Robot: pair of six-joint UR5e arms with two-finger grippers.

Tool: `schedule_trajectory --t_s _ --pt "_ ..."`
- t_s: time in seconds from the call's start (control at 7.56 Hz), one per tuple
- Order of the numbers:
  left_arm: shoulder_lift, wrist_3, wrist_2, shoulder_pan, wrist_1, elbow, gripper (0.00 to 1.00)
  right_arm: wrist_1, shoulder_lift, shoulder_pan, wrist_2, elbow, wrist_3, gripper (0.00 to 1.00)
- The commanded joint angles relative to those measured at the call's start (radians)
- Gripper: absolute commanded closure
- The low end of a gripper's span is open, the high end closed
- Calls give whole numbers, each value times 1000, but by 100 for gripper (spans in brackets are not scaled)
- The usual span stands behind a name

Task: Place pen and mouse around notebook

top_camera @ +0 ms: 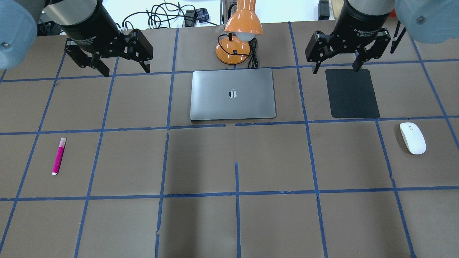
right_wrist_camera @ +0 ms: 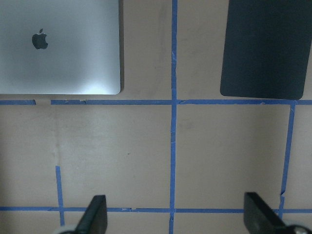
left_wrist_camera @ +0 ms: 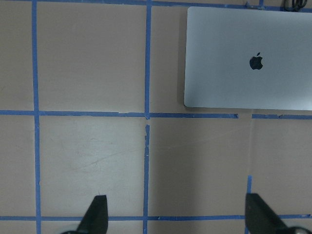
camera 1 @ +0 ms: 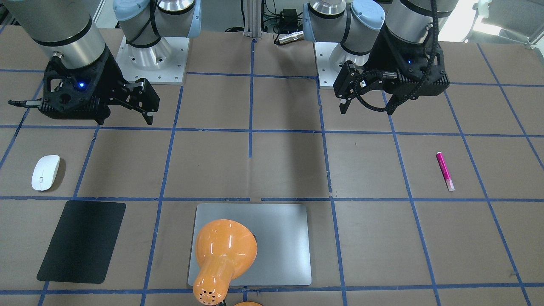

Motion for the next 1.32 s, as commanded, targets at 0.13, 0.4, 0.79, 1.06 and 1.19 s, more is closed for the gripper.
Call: schedule_trajectory --t_s 0.13,0.4,0.79,1.06,1.19 --pt "10 -40 5 12 -13 -5 0 -30 28 -32 -7 25 -67 0" --pt "18 -23 1 83 -12 -5 0 -130 82 -242 -39 97 -194 0" --pt "-17 164 1 357 -55 -61 0 -483 102 -477 -69 354 -534 0" --pt "-75 212 54 483 -30 -149 0 -818 158 -580 -64 542 -711 0" --pt "-126 218 147 561 87 -216 0 -887 200 -617 -67 582 -747 0"
